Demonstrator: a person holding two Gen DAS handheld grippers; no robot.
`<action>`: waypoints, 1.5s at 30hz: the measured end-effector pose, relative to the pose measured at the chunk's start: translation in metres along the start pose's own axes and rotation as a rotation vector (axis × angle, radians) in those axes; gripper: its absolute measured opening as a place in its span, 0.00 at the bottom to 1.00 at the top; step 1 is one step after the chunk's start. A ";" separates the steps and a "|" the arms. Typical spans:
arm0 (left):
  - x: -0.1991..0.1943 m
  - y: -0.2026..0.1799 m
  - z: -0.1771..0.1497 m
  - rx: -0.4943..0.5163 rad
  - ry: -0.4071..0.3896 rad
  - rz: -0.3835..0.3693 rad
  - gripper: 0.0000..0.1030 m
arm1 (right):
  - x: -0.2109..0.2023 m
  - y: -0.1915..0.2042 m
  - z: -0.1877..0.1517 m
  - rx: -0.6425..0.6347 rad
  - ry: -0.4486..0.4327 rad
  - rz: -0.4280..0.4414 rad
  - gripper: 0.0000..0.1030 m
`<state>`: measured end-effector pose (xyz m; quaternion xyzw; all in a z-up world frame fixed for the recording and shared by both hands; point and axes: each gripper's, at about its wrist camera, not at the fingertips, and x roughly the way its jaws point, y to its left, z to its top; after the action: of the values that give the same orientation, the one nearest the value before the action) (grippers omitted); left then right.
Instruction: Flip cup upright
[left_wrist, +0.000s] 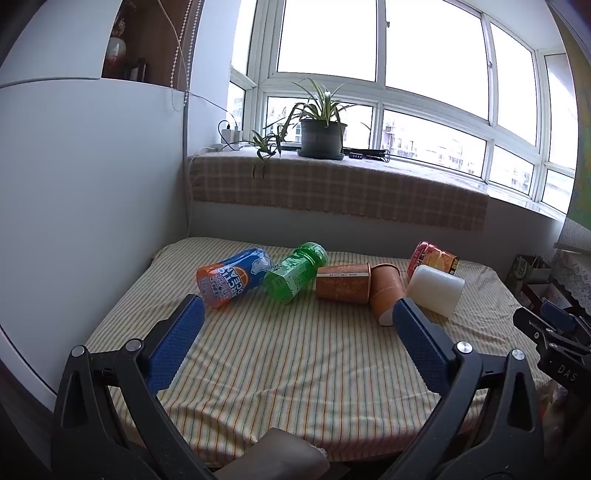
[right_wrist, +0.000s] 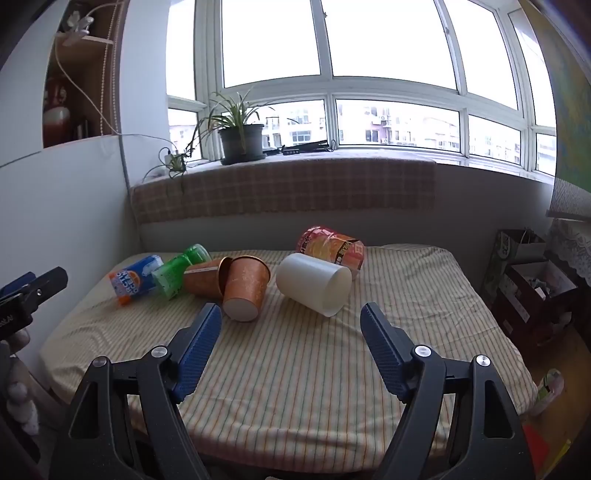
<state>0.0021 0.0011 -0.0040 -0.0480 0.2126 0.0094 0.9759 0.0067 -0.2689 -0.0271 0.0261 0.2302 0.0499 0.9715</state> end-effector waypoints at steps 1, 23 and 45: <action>0.000 0.000 0.000 0.001 0.000 0.002 1.00 | 0.000 0.000 0.000 0.000 0.000 0.001 0.75; 0.002 -0.001 -0.002 0.001 0.001 0.004 1.00 | 0.003 0.002 -0.003 0.000 0.007 0.001 0.75; 0.001 0.001 -0.002 -0.001 0.001 0.003 1.00 | 0.005 0.003 -0.002 0.006 0.020 0.011 0.75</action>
<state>0.0019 0.0020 -0.0058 -0.0480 0.2131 0.0108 0.9758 0.0098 -0.2650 -0.0312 0.0296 0.2397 0.0549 0.9688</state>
